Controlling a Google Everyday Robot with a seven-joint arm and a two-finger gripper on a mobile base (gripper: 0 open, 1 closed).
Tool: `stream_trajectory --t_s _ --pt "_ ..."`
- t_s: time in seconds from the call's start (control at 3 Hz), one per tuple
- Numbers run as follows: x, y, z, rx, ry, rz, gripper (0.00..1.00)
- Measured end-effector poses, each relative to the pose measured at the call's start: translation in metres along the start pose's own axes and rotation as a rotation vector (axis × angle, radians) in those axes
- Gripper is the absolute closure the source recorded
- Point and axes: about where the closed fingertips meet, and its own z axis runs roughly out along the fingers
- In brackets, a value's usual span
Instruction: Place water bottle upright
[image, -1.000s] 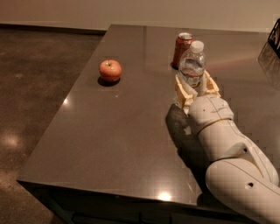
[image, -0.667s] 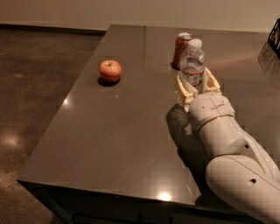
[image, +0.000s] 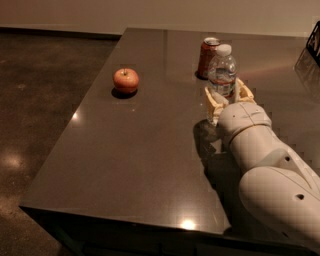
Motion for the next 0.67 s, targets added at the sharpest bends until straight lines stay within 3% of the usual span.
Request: stream_trajectory --t_s 0.33,0.67 --pt "-0.0111 0.0037 0.0029 -0.013 -0.066 0.056 0.99" --pt "-0.0158 0.0032 0.0041 -0.029 -0.064 0.098 0.79"
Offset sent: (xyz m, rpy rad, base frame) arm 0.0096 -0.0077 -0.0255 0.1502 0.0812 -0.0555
